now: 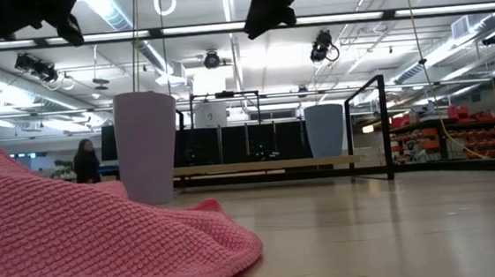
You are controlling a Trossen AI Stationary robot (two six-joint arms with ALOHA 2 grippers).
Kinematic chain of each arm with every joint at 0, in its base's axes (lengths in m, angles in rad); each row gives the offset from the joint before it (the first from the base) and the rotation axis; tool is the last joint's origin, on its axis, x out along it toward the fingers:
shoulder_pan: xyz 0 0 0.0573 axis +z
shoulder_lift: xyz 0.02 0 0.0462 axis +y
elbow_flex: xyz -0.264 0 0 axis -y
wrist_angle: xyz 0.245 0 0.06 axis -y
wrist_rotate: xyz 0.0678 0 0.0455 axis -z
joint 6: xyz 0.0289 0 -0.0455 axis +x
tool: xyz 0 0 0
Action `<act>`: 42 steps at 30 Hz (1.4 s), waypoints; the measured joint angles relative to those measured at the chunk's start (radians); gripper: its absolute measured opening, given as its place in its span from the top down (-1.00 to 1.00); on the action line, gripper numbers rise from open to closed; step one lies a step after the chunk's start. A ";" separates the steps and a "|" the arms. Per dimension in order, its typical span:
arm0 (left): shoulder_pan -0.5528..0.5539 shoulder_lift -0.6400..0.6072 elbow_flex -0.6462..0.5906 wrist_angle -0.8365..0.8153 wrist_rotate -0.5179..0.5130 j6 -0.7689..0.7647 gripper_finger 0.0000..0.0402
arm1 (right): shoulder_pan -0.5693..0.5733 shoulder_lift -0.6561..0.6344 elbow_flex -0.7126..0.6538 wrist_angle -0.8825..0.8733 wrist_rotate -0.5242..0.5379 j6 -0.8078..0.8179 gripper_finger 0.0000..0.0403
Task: Stack small to large cups/mugs on shelf
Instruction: Put the purple cup on the shelf
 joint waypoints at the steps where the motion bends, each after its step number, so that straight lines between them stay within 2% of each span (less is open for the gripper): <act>1: 0.000 0.031 0.031 -0.031 -0.002 0.003 0.66 | 0.000 0.000 0.000 -0.001 0.000 0.000 0.41; 11: 0.000 0.331 0.405 -0.555 -0.192 -0.047 0.72 | 0.021 0.000 0.000 -0.028 0.000 0.015 0.41; 16: 0.000 0.454 0.564 -0.765 -0.241 -0.138 0.73 | 0.036 0.000 0.000 -0.074 0.000 0.037 0.41; 21: 0.001 0.575 0.718 -1.052 -0.334 -0.279 0.74 | 0.051 0.000 0.000 -0.097 0.000 0.037 0.41; 29: 0.012 0.774 0.893 -1.431 -0.327 -0.489 0.73 | 0.055 0.000 0.000 -0.130 0.000 0.071 0.41; 35: 0.011 0.899 0.914 -1.477 -0.194 -0.507 0.73 | 0.059 0.001 0.000 -0.148 0.000 0.072 0.41; 42: 0.013 1.006 0.914 -1.476 -0.180 -0.502 0.73 | 0.067 0.001 0.000 -0.175 0.000 0.098 0.41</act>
